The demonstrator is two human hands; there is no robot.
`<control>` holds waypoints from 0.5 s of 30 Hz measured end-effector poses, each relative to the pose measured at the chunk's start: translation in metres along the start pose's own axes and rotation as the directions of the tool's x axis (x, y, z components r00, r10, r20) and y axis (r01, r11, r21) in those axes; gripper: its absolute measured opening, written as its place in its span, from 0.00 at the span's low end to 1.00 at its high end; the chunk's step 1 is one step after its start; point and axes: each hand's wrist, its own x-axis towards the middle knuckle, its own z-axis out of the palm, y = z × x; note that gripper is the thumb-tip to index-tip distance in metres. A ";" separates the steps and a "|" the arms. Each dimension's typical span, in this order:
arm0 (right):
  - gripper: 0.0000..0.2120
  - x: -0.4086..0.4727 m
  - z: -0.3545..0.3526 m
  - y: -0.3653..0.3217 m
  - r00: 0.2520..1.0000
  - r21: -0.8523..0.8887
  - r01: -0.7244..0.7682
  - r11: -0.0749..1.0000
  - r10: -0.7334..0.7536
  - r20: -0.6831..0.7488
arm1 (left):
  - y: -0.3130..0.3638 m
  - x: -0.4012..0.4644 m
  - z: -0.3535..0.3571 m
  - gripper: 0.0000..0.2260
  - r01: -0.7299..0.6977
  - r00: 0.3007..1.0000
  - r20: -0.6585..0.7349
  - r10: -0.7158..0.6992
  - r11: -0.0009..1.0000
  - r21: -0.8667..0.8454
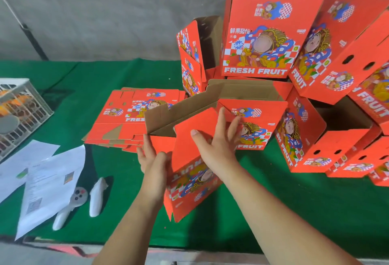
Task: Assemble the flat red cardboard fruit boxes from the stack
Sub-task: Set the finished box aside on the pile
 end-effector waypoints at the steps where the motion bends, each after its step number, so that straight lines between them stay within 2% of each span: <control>1: 0.54 -0.006 0.007 -0.006 1.000 -0.025 -0.006 1.000 0.007 0.028 | 0.001 -0.009 0.010 0.49 -0.038 0.999 0.008 0.038 0.999 0.032; 3: 0.59 -0.015 0.017 -0.018 0.995 -0.082 -0.008 0.997 0.016 0.094 | 0.000 -0.025 0.028 0.46 -0.111 0.994 -0.018 0.112 0.993 0.042; 5: 0.60 -0.015 0.016 -0.024 0.990 -0.111 -0.012 0.994 0.027 0.137 | -0.001 -0.031 0.034 0.45 -0.131 0.989 -0.056 0.135 0.989 0.071; 8: 0.53 -0.014 0.007 -0.027 0.985 -0.046 -0.018 0.999 0.026 0.170 | -0.001 -0.023 0.025 0.51 -0.141 0.987 -0.051 0.151 0.978 0.154; 10: 0.50 -0.017 0.005 -0.028 0.987 0.013 0.024 1.000 -0.026 0.157 | 0.003 -0.014 0.020 0.52 -0.144 0.985 -0.075 0.157 0.977 0.160; 13: 0.46 -0.017 -0.001 -0.032 0.987 0.127 0.091 0.988 -0.106 0.121 | 0.004 -0.005 0.016 0.41 -0.183 0.974 -0.093 0.205 0.963 0.198; 15: 0.40 -0.012 -0.013 -0.028 0.973 0.203 0.162 0.966 -0.191 0.132 | 0.003 -0.006 0.011 0.32 -0.236 0.965 -0.084 0.249 0.962 0.139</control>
